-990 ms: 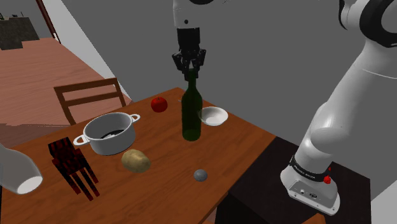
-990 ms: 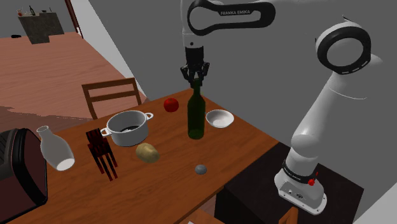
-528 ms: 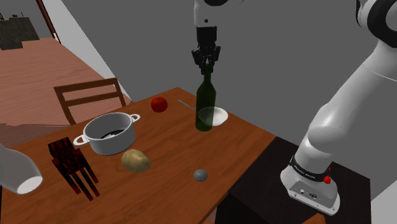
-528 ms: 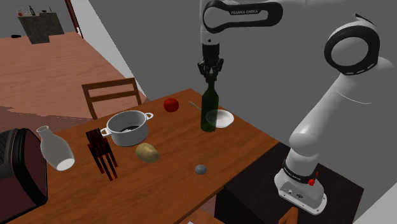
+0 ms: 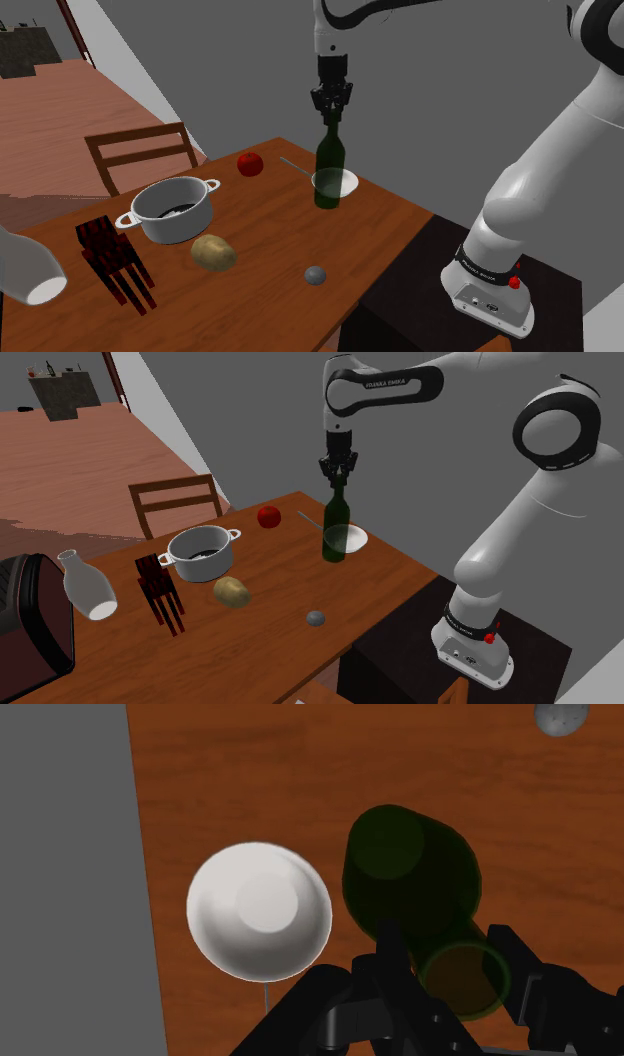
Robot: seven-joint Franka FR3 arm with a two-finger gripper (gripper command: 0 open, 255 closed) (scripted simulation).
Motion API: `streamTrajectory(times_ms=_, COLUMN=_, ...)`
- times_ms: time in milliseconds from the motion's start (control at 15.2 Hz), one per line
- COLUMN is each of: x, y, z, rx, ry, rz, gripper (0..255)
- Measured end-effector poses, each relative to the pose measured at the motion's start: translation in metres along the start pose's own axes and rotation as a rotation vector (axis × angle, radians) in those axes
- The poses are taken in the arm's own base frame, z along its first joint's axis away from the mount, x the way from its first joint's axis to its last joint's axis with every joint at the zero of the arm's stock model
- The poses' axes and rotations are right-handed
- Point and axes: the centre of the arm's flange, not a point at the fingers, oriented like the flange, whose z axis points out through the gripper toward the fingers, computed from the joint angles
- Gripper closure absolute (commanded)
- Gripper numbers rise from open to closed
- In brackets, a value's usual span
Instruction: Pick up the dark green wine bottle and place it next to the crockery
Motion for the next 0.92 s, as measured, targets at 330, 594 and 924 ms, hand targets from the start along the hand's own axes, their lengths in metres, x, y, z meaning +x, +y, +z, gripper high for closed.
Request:
streamTrajectory(times_ms=330, x=0.002, y=0.001, z=0.027, rx=0.000, ry=0.000, rz=0.000, gripper=255)
streamTrajectory(times_ms=594, x=0.004, y=0.002, z=0.047, rx=0.000, ry=0.000, rz=0.000, gripper=255)
streamTrajectory(times_ms=924, x=0.005, y=0.000, z=0.074, rx=0.000, ry=0.000, rz=0.000, gripper=255)
